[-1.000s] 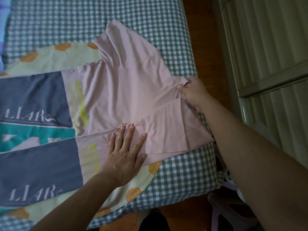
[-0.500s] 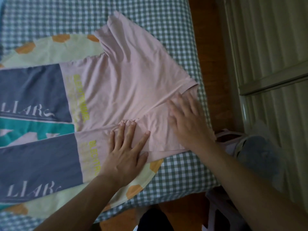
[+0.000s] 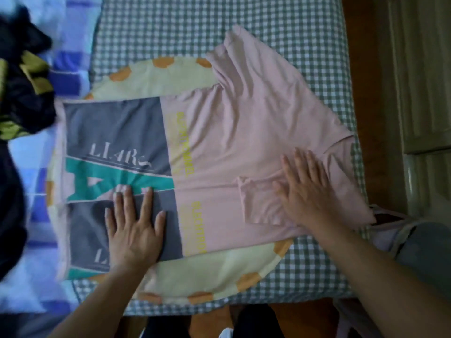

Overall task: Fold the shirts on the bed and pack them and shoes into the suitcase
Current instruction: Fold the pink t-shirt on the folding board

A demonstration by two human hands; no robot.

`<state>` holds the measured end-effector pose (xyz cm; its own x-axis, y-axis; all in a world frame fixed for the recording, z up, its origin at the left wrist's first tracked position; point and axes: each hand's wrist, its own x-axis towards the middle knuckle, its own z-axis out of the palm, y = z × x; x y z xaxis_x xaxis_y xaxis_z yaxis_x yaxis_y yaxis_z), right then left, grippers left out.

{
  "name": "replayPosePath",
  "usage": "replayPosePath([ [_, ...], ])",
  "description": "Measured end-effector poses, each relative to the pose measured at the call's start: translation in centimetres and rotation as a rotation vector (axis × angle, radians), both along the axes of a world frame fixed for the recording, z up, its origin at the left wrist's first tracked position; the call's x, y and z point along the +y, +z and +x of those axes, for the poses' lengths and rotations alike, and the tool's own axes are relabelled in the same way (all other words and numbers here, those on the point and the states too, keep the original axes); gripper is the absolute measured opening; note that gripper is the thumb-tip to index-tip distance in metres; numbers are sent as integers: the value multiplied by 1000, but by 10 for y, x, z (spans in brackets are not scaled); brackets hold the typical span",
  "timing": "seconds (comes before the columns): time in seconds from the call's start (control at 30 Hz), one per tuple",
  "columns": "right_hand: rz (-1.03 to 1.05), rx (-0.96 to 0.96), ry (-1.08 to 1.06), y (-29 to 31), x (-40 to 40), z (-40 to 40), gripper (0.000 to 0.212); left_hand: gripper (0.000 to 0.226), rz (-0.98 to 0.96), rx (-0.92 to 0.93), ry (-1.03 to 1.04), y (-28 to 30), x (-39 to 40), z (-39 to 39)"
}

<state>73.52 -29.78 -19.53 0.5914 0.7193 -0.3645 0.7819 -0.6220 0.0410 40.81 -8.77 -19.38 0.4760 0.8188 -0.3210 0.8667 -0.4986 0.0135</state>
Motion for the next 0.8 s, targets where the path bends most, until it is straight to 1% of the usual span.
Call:
replayPosePath([
  [0.1, 20, -32, -37, 9, 8, -7, 70, 75, -51, 32, 103, 6, 28, -32],
  [0.13, 67, -56, -70, 13, 14, -8, 66, 76, -52, 18, 136, 10, 35, -33],
  [0.2, 228, -87, -118, 22, 38, -6, 54, 77, -54, -27, 221, 23, 52, -24],
  [0.23, 325, -112, -103, 26, 56, -1, 48, 76, -54, -67, 225, 29, 64, -13],
  [0.27, 403, -130, -69, 29, 77, 7, 42, 74, -50, -114, 181, 33, 77, 0],
  [0.3, 449, -132, -35, 32, 102, 18, 39, 72, -30, -165, 93, 35, 92, 17],
  [0.33, 456, -108, -31, 36, 130, 33, 38, 68, -9, -223, -18, 36, 108, 38],
  [0.4, 387, -39, -104, 43, 185, 73, 42, 55, 20, -343, -240, 31, 134, 90],
  [0.43, 349, -10, -155, 43, 210, 95, 46, 50, 15, -385, -306, 29, 146, 119],
  [0.5, 285, 78, -284, 41, 252, 138, 51, 48, -40, -396, -364, 26, 162, 174],
  [0.57, 264, 195, -406, 36, 283, 172, 51, 39, -101, -361, -362, 18, 173, 220],
  [0.63, 257, 246, -414, 25, 307, 191, 46, 32, -133, -332, -341, 7, 180, 256],
  [0.73, 265, 292, -321, 4, 335, 199, 52, 39, -144, -338, -293, -3, 179, 288],
  [0.77, 289, 321, -312, -1, 342, 199, 47, 43, -170, -361, -256, -3, 176, 296],
  [0.8, 327, 347, -314, -5, 346, 200, 37, 47, -201, -389, -207, -4, 172, 302],
])
